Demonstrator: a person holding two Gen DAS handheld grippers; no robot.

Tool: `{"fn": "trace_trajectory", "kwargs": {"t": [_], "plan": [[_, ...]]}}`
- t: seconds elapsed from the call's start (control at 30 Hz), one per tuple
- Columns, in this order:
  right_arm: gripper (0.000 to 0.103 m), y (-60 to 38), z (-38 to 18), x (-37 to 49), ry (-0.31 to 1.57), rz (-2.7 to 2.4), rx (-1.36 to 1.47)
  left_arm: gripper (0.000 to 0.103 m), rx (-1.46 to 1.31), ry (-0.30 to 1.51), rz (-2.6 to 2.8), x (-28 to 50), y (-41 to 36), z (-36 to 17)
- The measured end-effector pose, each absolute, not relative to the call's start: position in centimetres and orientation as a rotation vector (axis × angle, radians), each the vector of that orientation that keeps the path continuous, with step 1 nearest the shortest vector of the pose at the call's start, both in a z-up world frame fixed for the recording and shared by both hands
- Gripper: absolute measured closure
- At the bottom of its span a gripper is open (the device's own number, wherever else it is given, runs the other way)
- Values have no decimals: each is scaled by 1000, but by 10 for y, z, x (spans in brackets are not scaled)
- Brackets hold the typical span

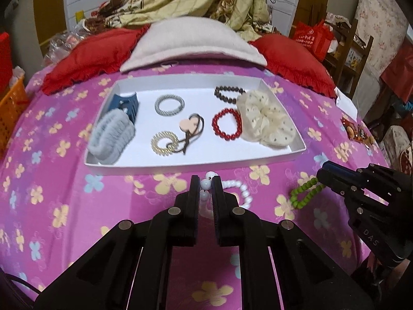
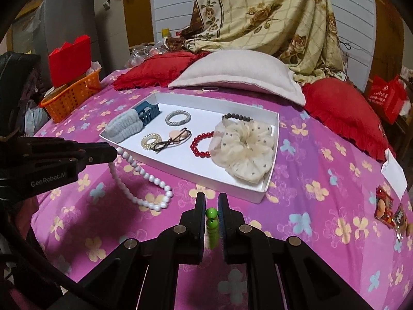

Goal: Organize jewelry
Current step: 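Carry the pearl bracelet and green bead bracelet over the white box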

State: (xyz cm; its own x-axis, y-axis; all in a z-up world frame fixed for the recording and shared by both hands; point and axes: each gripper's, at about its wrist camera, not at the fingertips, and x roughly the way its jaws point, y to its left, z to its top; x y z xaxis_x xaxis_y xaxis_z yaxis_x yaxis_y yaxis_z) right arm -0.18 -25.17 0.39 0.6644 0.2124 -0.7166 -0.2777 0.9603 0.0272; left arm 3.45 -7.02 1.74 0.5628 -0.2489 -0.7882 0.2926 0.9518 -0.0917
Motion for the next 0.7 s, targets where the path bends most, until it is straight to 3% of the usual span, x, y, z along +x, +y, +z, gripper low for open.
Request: {"fn": "trace_trajectory", "kwargs": {"t": [0.47, 0.7], "plan": [[94, -255, 30, 1, 777, 318, -63, 95, 38, 858, -283, 35, -49, 48], [94, -258, -8, 12, 918, 336, -33, 95, 14, 865, -274, 33, -40, 46]]}}
